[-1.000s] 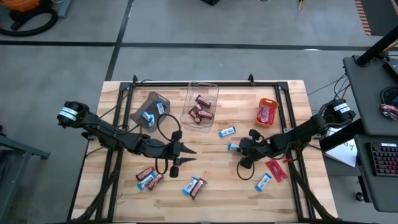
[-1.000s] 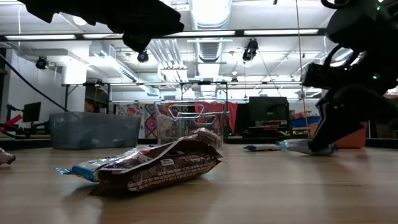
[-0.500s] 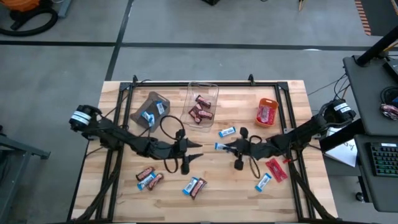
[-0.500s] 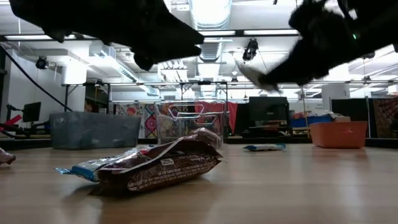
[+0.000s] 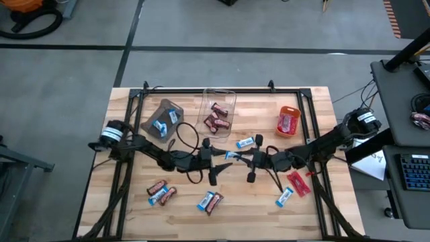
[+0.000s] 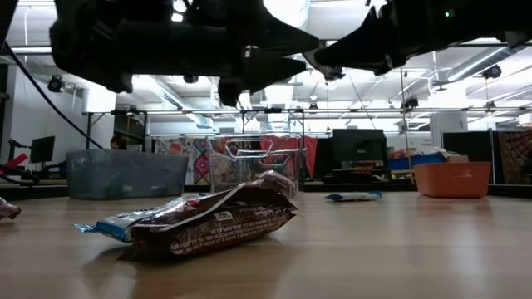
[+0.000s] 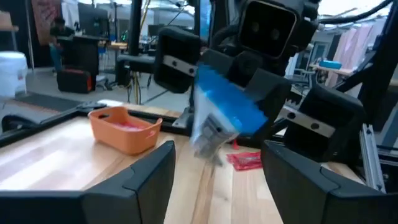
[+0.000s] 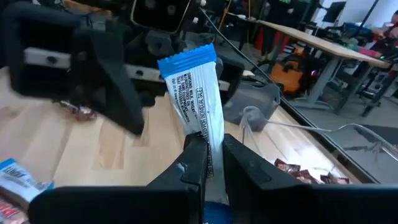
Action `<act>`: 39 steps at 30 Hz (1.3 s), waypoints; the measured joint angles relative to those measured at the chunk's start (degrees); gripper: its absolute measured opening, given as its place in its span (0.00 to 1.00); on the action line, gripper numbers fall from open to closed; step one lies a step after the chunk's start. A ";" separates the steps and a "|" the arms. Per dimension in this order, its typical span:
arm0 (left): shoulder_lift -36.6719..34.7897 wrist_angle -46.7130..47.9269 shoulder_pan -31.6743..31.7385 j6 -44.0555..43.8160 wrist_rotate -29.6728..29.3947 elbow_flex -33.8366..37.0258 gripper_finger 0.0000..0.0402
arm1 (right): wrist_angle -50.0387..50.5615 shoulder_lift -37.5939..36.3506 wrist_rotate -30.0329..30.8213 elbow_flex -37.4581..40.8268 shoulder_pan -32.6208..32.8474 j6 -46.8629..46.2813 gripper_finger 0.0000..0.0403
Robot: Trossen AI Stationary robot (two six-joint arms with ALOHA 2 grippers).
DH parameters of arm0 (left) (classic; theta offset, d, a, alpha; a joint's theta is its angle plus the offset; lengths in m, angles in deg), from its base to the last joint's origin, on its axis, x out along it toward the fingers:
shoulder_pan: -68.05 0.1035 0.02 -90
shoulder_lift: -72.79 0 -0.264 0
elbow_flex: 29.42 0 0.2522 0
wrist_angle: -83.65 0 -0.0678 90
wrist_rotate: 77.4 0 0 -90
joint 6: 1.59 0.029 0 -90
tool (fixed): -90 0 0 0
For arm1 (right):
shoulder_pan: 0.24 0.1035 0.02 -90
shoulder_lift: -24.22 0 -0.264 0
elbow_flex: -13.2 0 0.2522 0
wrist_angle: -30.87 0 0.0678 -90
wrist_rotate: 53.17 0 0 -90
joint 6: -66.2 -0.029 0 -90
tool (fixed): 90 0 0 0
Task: Sort candy
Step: Put the blue chocolate into the black bin
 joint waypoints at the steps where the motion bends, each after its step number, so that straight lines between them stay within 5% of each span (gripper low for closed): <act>1: 0.77 -0.39 0.01 0.73 0.15 -0.79 0.54 | -0.08 0.41 0.29 -0.29 -0.01 0.26 0.08; 11: 1.93 -1.20 0.10 3.50 -6.96 -3.19 0.44 | 0.97 4.45 1.26 -0.71 0.03 0.17 0.08; 23: 1.89 -1.09 0.07 3.73 -6.60 -2.41 0.06 | 0.84 4.53 1.45 -0.74 -0.03 0.66 0.08; 26: 1.85 -1.13 0.15 3.73 -4.18 -2.31 0.03 | 0.99 4.53 1.44 -0.74 0.01 0.22 0.09; 39: -3.69 7.29 0.11 6.24 -4.90 -0.95 0.01 | 2.42 3.92 7.19 -0.84 -0.12 -5.70 0.46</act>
